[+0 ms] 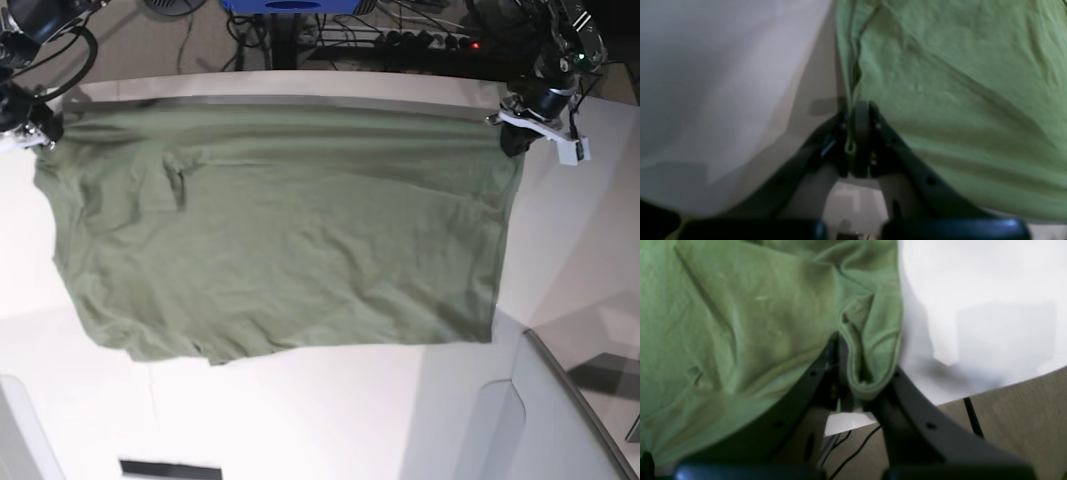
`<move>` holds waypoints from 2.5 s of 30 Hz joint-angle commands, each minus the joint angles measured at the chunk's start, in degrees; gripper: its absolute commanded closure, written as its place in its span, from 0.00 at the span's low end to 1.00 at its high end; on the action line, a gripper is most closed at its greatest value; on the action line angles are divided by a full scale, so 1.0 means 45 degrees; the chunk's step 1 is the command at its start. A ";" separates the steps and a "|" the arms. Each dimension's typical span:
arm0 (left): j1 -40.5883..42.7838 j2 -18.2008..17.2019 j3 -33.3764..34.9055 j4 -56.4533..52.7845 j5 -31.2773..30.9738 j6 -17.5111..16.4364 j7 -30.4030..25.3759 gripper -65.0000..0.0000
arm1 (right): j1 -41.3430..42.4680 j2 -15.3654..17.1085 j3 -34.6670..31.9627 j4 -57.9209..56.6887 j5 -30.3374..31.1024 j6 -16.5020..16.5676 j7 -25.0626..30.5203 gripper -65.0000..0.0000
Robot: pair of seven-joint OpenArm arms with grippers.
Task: Layout the t-shirt on the table in an organized manner, then fold the t-shirt properly
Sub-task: 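Pull the held shirt edge away from the shirt with both grippers, then release the shirt edge and lower both grippers onto the shirt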
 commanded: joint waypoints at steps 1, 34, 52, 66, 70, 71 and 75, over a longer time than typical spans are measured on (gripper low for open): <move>0.0083 -0.0147 -0.0184 0.0166 -0.0117 0.0029 -0.0309 1.00 | 0.0096 0.0264 0.0066 0.0252 0.0133 -0.0020 0.0231 1.00; 0.0473 -0.0089 -0.0105 -0.0342 0.0000 0.0010 -0.0309 0.90 | -0.0432 0.0224 0.0086 0.0193 0.0172 -0.0020 0.0250 0.56; -0.0523 -0.1222 -0.2840 -0.0303 0.0019 0.0029 -0.0309 0.11 | -0.0236 0.1104 -0.0227 0.1834 0.0113 -0.0040 0.1110 0.52; -0.4098 -0.1886 0.4173 -0.0205 0.0019 0.0010 -0.0290 1.00 | 0.4569 0.3839 -0.6889 -0.3929 0.0113 0.0097 0.4587 0.52; -0.5466 -0.1886 0.5462 -0.1964 0.0019 0.0029 -0.0309 1.00 | 0.6269 0.4249 -0.8237 -0.7250 0.0113 0.0019 0.6541 0.52; -0.5661 -0.1886 0.5736 -0.2296 0.0019 0.0029 -0.0309 1.00 | 0.6543 0.4503 -0.8530 -0.7992 0.0113 -0.0001 0.7147 0.52; -0.5817 -0.1886 0.6244 -0.2940 0.0019 0.0029 -0.0348 1.00 | 0.7734 0.4776 -0.9936 -1.0844 0.0113 -0.0020 0.9022 0.52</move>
